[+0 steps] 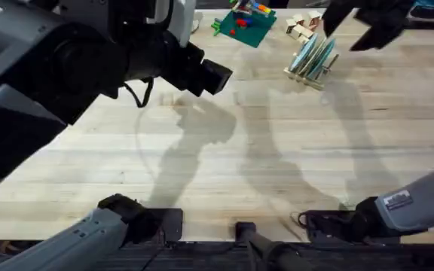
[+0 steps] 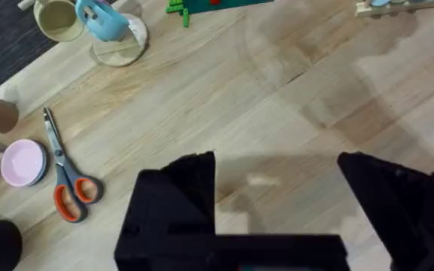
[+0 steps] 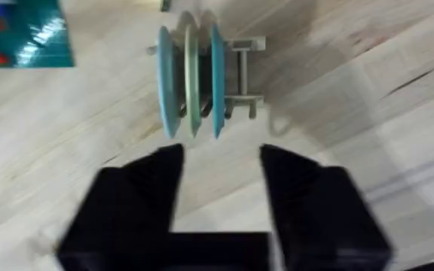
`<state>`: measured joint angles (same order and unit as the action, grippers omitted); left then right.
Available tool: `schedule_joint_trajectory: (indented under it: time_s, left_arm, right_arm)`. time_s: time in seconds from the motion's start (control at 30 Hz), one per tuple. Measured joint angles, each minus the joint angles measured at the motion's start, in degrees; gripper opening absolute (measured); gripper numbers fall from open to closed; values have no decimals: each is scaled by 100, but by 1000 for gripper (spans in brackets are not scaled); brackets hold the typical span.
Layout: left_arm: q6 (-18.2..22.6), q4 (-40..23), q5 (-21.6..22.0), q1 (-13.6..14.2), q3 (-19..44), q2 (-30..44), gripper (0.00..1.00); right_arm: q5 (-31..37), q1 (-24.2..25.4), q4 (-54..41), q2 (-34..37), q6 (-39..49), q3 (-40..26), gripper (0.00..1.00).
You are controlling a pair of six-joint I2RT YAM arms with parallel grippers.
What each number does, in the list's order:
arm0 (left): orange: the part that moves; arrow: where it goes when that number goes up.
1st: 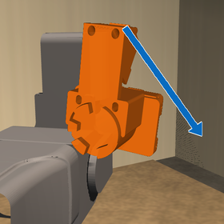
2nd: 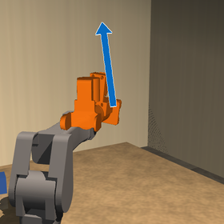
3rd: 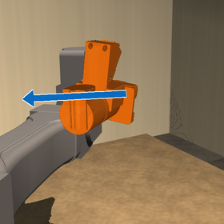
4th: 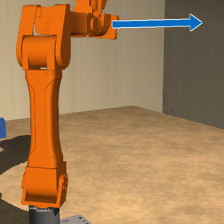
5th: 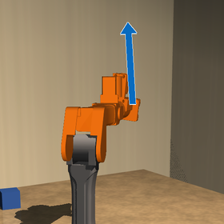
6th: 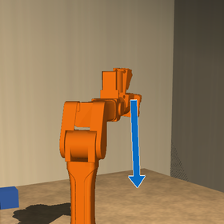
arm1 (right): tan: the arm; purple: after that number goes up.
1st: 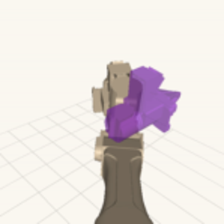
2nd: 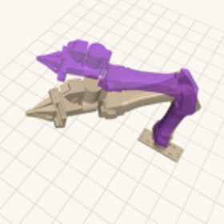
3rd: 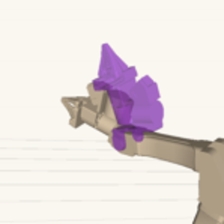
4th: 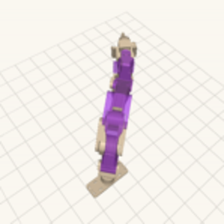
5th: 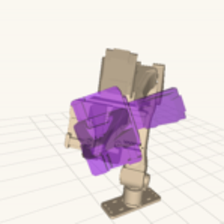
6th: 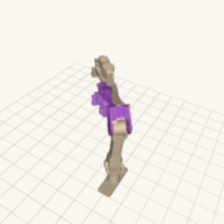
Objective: Pick up the plates from the table one by one and place each into a slot on the dish rack.
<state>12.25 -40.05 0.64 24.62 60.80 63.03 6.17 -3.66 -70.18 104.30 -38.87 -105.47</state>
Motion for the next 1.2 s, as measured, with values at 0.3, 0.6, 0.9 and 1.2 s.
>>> schedule_joint_trajectory:
  time_s: [0.3, 0.6, 0.9, 1.2]
  left_arm:
    - [0, 0, 0, 0, 0, 1, 994]
    - [0, 0, 0, 0, 0, -1, 994]
    - [0, -4, 0, 0, 0, 0, 993]
    - [0, -15, 0, 0, 0, 1, 993]
  right_arm:
    - [-1, -1, -975, -1200, 790, 0, 989]
    - [-605, -162, -2089, -1779, 2286, 0, 996]
    - [-628, -1160, -2152, -1875, 3428, 22, 995]
    - [-405, -1519, -1555, -2998, 3368, 352, 995]
